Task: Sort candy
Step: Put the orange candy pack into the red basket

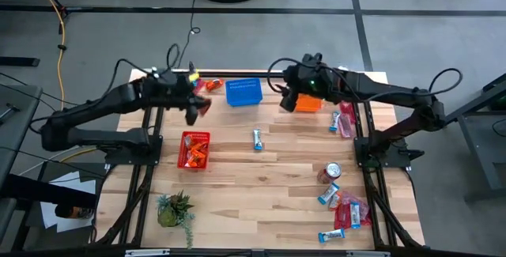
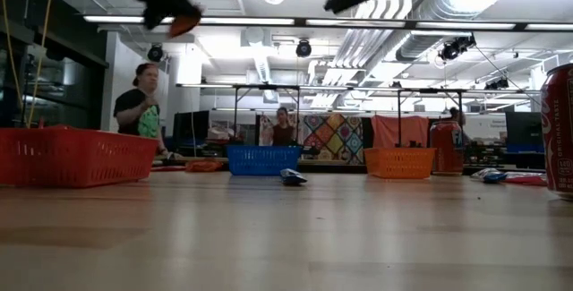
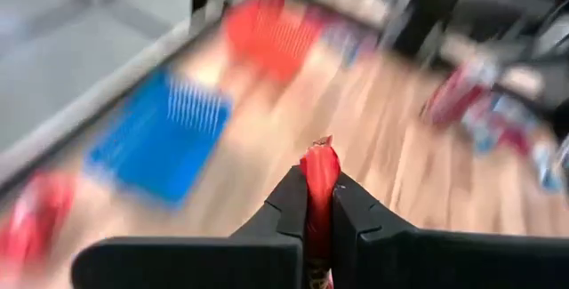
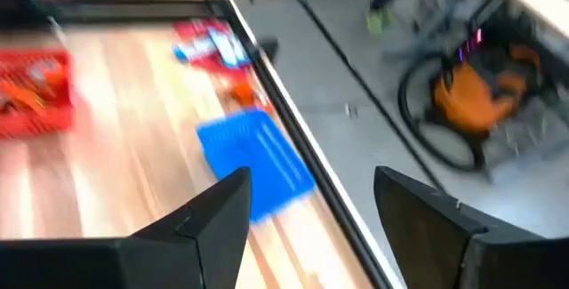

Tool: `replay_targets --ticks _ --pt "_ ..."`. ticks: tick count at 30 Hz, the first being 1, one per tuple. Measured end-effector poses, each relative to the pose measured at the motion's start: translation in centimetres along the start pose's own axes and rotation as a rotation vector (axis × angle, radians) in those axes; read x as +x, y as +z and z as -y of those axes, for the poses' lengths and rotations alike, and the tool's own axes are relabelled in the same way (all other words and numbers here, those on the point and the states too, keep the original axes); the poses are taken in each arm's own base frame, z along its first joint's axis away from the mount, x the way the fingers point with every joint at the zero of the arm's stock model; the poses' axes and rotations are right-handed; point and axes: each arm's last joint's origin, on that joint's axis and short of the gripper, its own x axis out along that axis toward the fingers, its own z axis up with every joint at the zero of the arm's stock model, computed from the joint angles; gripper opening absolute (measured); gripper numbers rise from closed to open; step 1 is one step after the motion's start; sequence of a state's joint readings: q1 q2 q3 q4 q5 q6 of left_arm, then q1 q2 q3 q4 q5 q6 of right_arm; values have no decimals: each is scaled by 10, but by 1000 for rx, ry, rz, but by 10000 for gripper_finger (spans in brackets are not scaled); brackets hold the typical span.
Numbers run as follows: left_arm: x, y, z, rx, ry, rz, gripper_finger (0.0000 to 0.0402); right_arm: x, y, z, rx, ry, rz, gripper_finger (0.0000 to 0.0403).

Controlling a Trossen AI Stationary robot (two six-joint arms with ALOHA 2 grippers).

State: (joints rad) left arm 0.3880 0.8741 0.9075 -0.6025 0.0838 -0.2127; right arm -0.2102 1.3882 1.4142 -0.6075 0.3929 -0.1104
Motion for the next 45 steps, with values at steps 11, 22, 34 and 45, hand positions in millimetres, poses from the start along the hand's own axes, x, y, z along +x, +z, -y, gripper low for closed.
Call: replay_targets --ticks 11,22,34,45 --pt "24 -89 13 -422 203 -222 0 5 -20 13 86 -4 -170 232" --pt "54 -133 17 -604 366 -416 0 5 -20 13 56 1 -175 232" --pt "65 -136 23 -546 316 -474 72 4 -25 13 38 6 -229 232" --pt "37 -79 26 -432 271 -365 207 -2 -32 16 109 -5 -287 232"
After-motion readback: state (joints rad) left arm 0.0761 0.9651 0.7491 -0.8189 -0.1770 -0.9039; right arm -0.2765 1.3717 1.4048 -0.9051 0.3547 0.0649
